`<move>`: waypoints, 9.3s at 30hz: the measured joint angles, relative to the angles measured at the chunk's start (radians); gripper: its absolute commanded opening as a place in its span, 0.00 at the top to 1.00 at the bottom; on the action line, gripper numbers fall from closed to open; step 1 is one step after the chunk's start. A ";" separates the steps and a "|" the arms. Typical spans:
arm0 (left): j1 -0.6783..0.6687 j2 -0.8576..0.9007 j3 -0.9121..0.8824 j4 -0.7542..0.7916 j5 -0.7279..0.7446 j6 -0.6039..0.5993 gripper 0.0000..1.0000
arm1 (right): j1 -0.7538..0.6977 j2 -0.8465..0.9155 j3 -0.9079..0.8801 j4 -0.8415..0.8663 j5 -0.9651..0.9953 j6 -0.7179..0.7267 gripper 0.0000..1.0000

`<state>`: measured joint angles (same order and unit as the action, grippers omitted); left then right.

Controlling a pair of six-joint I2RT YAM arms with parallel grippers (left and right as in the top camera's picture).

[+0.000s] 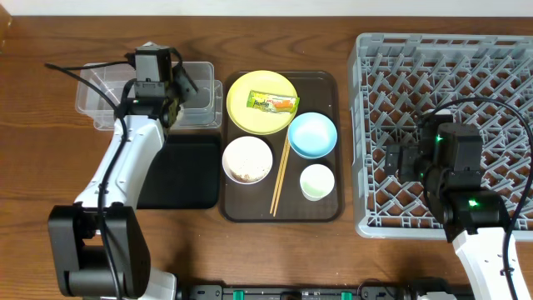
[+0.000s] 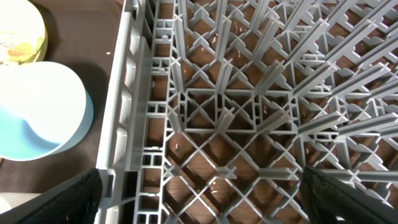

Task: Sort waste into correct bins and load items into the dishwasher rack
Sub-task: 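Carry the tissue with the left gripper and drop it into the clear bin, then return the left gripper to the yellow plate and grasp the snack wrapper, then move the wrapper with the left gripper and release it into the clear bin, then reach the left gripper to the pink rice bowl and grasp its rim, then lift the pink bowl with the left gripper and tip rice onto the black tray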

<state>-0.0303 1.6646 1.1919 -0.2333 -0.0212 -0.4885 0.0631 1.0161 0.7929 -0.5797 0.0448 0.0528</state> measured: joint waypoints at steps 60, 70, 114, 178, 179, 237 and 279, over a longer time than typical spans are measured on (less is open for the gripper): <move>-0.313 0.459 0.346 -0.177 0.301 1.253 0.08 | 0.000 0.000 0.000 0.000 0.000 0.000 0.01; -0.316 0.517 0.347 -0.159 0.315 1.328 0.18 | 0.000 0.000 0.000 0.000 0.000 0.000 0.01; 0.017 0.116 0.352 -0.331 0.167 0.325 0.94 | 0.000 0.000 0.000 0.000 0.000 0.000 0.01; -0.568 0.138 -0.004 -0.405 0.109 0.047 0.55 | 0.000 0.000 0.000 -0.008 0.000 0.000 0.01; -0.569 0.138 -0.004 -0.404 0.107 0.043 0.55 | 0.000 0.000 0.000 -0.008 0.000 0.000 0.01; 0.225 -0.038 -0.145 -0.555 1.015 0.546 0.94 | 0.000 0.000 0.000 -0.015 0.000 0.000 0.01; 0.539 0.131 -0.185 -0.574 1.567 0.230 0.94 | 0.000 0.000 0.001 -0.015 0.000 0.000 0.01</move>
<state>0.5091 1.7954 1.0073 -0.8070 1.5459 -0.2588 0.0631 1.0161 0.7937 -0.5945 0.0444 0.0532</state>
